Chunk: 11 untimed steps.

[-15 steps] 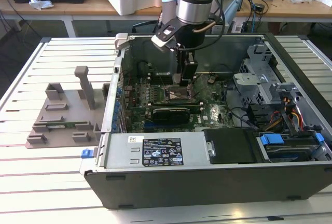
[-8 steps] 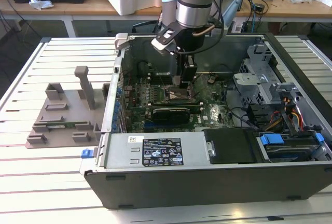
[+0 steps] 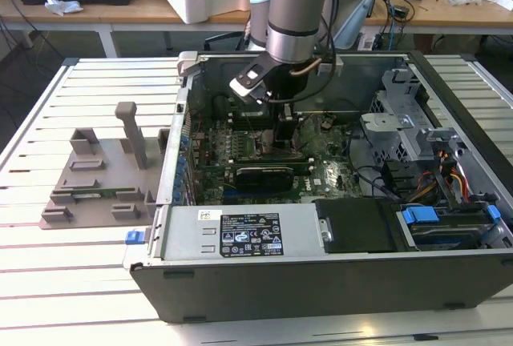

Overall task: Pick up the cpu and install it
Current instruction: 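Place the cpu into insertion slot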

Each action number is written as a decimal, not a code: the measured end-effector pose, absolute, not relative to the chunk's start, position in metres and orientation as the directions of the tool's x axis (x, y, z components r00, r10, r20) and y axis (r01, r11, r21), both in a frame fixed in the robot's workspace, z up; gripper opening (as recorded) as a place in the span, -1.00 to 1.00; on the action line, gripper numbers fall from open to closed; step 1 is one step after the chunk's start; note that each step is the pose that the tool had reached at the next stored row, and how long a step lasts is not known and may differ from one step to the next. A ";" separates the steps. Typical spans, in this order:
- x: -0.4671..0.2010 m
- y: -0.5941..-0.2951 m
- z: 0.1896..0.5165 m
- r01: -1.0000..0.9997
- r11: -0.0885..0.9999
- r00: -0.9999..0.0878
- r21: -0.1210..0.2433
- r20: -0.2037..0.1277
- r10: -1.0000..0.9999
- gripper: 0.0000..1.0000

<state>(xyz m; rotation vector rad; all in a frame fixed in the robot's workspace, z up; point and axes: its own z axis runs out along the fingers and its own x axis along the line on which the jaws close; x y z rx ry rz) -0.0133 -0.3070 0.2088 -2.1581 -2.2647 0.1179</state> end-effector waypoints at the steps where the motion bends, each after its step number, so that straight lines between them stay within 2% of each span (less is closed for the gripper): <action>1: -0.013 -0.307 0.206 0.997 0.036 -0.039 -0.062 -0.044 0.998 0.10; 9: -0.013 -0.307 0.200 0.998 0.031 -0.034 -0.062 -0.044 0.998 0.10; 10: -0.013 -0.307 0.200 0.998 0.031 -0.034 -0.062 -0.044 0.998 0.12; 11: -0.013 -0.307 0.200 0.998 0.031 -0.034 -0.062 -0.044 0.998 0.24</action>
